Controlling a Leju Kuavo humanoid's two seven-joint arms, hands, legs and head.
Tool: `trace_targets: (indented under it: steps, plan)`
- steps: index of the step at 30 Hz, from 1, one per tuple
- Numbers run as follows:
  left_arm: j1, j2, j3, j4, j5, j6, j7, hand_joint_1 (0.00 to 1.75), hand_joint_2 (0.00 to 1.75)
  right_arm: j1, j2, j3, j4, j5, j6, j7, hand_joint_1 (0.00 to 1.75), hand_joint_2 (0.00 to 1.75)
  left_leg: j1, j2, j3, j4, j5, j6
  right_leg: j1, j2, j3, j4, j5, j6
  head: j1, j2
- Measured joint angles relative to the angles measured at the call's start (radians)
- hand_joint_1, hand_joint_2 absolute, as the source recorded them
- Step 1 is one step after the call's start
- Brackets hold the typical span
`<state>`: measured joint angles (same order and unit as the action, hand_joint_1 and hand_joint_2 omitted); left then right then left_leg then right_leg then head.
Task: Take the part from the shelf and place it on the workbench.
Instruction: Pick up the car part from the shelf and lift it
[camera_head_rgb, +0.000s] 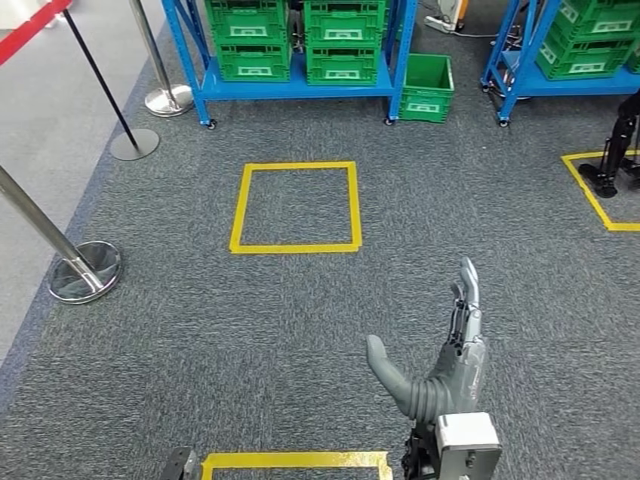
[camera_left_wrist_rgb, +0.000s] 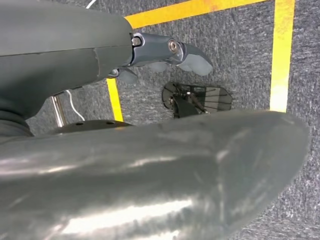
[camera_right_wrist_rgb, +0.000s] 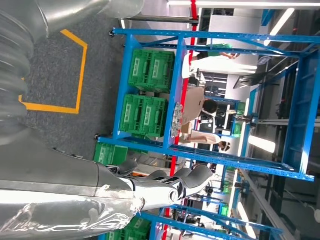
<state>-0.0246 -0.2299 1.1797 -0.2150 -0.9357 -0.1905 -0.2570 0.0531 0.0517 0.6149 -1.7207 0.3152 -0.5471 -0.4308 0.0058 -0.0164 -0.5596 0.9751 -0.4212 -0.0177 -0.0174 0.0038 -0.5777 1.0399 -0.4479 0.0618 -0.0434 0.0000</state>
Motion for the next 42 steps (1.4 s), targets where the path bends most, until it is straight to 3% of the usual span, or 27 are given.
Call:
trace_targets:
  steps: [3, 5, 7, 9, 10, 11, 12, 14, 15, 17, 20, 22, 24, 25, 26, 27, 30, 32, 34, 42]
  plan:
    - [-0.001, 0.0, 0.009, 0.001, 0.007, -0.007, 0.0, 0.0, 0.0, 0.0, -0.001, 0.0, 0.001, 0.0, 0.0, 0.0, 0.0, 1.75, 0.001, -0.003, -0.004, 0.003, 0.001, -0.016, 0.005, 0.006, 0.006, -0.017, 0.001, -0.021, -0.002, 0.0]
    - [-0.001, 0.0, 0.014, 0.001, 0.01, -0.009, 0.0, 0.0, 0.0, 0.0, -0.001, 0.001, 0.001, 0.0, -0.001, 0.0, 0.0, 1.75, 0.004, 0.0, -0.011, 0.019, -0.014, -0.026, 0.005, 0.004, 0.005, -0.017, 0.002, -0.035, -0.005, 0.0]
    - [-0.003, 0.0, 0.016, 0.001, 0.013, -0.01, 0.0, 0.0, 0.0, 0.0, -0.001, 0.002, 0.001, 0.001, -0.001, 0.0, 0.0, 1.75, 0.005, 0.003, -0.055, 0.111, -0.068, -0.035, 0.002, 0.001, 0.005, -0.019, 0.003, -0.044, -0.01, 0.0]
    - [-0.003, 0.0, 0.017, 0.001, 0.014, -0.01, 0.0, 0.0, 0.0, 0.001, -0.001, 0.003, 0.002, 0.0, -0.001, 0.0, 0.0, 1.75, 0.005, 0.004, -0.124, 0.251, -0.128, -0.04, 0.002, -0.002, 0.003, -0.019, 0.003, -0.047, -0.014, 0.0]
    - [-0.003, 0.0, 0.017, 0.001, 0.014, -0.01, 0.0, 0.0, 0.0, 0.001, -0.002, 0.004, 0.003, 0.0, -0.001, 0.0, 0.0, 1.75, 0.006, 0.004, -0.146, 0.293, -0.137, -0.04, 0.002, -0.003, 0.003, -0.018, 0.003, -0.048, -0.014, 0.0]
    - [-0.002, 0.0, 0.017, 0.001, 0.014, -0.009, 0.0, 0.0, 0.0, 0.001, -0.002, 0.005, 0.004, 0.0, -0.001, 0.0, 0.0, 1.75, 0.006, 0.004, -0.15, 0.298, -0.125, -0.04, 0.002, -0.004, 0.003, -0.018, 0.003, -0.047, -0.014, 0.0]
    - [-0.002, 0.0, 0.017, 0.001, 0.014, -0.008, 0.0, 0.0, 0.0, 0.001, -0.002, 0.006, 0.004, 0.0, -0.001, 0.0, 0.0, 1.75, 0.007, 0.005, -0.133, 0.262, -0.096, -0.04, 0.0, -0.004, 0.005, -0.018, 0.002, -0.046, -0.014, 0.0]
    - [-0.004, -0.001, 0.017, 0.001, 0.014, -0.007, 0.0, 0.0, 0.0, 0.001, -0.002, 0.008, 0.004, 0.0, -0.001, 0.0, 0.0, 1.75, 0.009, 0.01, -0.065, 0.126, -0.029, -0.042, 0.0, -0.003, 0.007, -0.017, 0.0, -0.038, -0.017, 0.0]
    - [-0.006, -0.001, 0.017, 0.002, 0.014, -0.006, 0.0, 0.0, 0.0, 0.0, -0.002, 0.009, 0.004, 0.0, -0.001, 0.0, 0.0, 1.75, 0.01, 0.011, -0.036, 0.069, -0.011, -0.04, 0.002, -0.002, 0.007, -0.016, -0.001, -0.032, -0.02, 0.0]
    - [-0.008, -0.003, 0.017, 0.002, 0.014, -0.004, 0.0, 0.0, 0.0, 0.0, -0.002, 0.009, 0.004, 0.0, -0.001, 0.0, 0.0, 1.75, 0.008, 0.012, -0.016, 0.02, -0.007, -0.029, 0.006, -0.001, 0.005, -0.018, 0.0, -0.019, -0.022, 0.0]
    - [-0.006, -0.005, 0.018, 0.002, 0.014, 0.007, 0.0, 0.0, 0.0, 0.0, -0.002, 0.011, 0.005, 0.0, -0.001, 0.0, 0.0, 1.75, 0.006, 0.01, -0.017, 0.015, -0.004, -0.002, 0.002, -0.001, 0.004, -0.017, -0.006, -0.003, -0.017, 0.0]
    - [-0.006, -0.006, 0.018, 0.002, 0.014, 0.014, 0.0, 0.0, 0.0, -0.001, -0.002, 0.012, 0.005, 0.0, 0.0, 0.0, 0.0, 1.75, 0.004, 0.01, -0.016, 0.013, -0.002, 0.012, 0.002, -0.001, -0.033, 0.062, -0.053, 0.001, -0.013, 0.0]
    - [-0.006, -0.006, 0.019, 0.002, 0.014, 0.017, 0.0, 0.0, 0.0, -0.001, -0.004, 0.014, 0.007, -0.001, 0.0, 0.0, 0.0, 1.75, -0.003, 0.01, -0.016, 0.013, -0.004, 0.02, 0.006, -0.001, -0.101, 0.205, -0.116, -0.002, -0.009, 0.0]
    - [-0.006, -0.006, 0.019, 0.002, 0.014, 0.018, 0.0, 0.0, 0.0, -0.001, -0.005, 0.015, 0.008, -0.001, 0.001, 0.0, 0.0, 1.75, -0.006, 0.01, -0.016, 0.013, -0.004, 0.022, 0.008, -0.001, -0.128, 0.256, -0.131, -0.004, -0.008, 0.0]
    - [-0.005, -0.005, 0.02, 0.002, 0.013, 0.019, 0.0, 0.0, 0.0, -0.001, -0.006, 0.016, 0.009, -0.002, 0.001, 0.0, 0.0, 1.75, -0.01, 0.009, -0.015, 0.014, -0.005, 0.023, 0.011, -0.001, -0.138, 0.272, -0.126, -0.008, -0.008, 0.0]
    - [-0.005, -0.006, 0.02, 0.002, 0.012, 0.02, 0.0, 0.0, 0.0, -0.001, -0.006, 0.016, 0.01, -0.002, 0.001, 0.0, 0.0, 1.75, -0.013, 0.007, -0.013, 0.014, -0.005, 0.024, 0.014, -0.001, -0.127, 0.245, -0.101, -0.014, -0.008, 0.0]
    - [-0.007, -0.006, 0.021, 0.002, 0.005, 0.025, 0.0, 0.0, 0.0, -0.003, -0.007, 0.017, 0.011, -0.005, 0.003, 0.0, 0.0, 1.75, -0.019, 0.003, -0.007, 0.015, -0.008, 0.023, 0.025, -0.001, -0.03, 0.045, -0.009, -0.036, -0.008, 0.0]
    - [-0.008, -0.007, 0.021, 0.002, 0.003, 0.033, -0.002, 0.0, 0.0, -0.004, -0.007, 0.017, 0.011, -0.011, 0.006, 0.002, 0.0, 0.87, -0.023, 0.002, -0.01, 0.018, -0.01, 0.023, 0.027, -0.001, -0.002, -0.014, 0.005, -0.037, -0.009, 0.0]
    - [-0.008, -0.007, 0.021, 0.002, 0.002, 0.037, -0.003, 0.0, 0.0, -0.003, -0.007, 0.018, 0.012, -0.018, 0.01, 0.002, 0.0, 0.0, -0.024, 0.003, -0.012, 0.019, -0.009, 0.024, 0.026, 0.001, -0.002, -0.019, 0.009, -0.031, -0.009, 0.0]
    - [-0.009, -0.006, 0.022, 0.002, 0.0, 0.047, -0.007, 0.0, 0.0, -0.002, -0.008, 0.017, 0.012, -0.021, -0.024, -0.014, 0.0, 0.0, -0.022, 0.003, -0.011, 0.008, 0.0, 0.012, 0.029, 0.001, -0.007, -0.018, 0.01, -0.039, -0.009, 0.0]
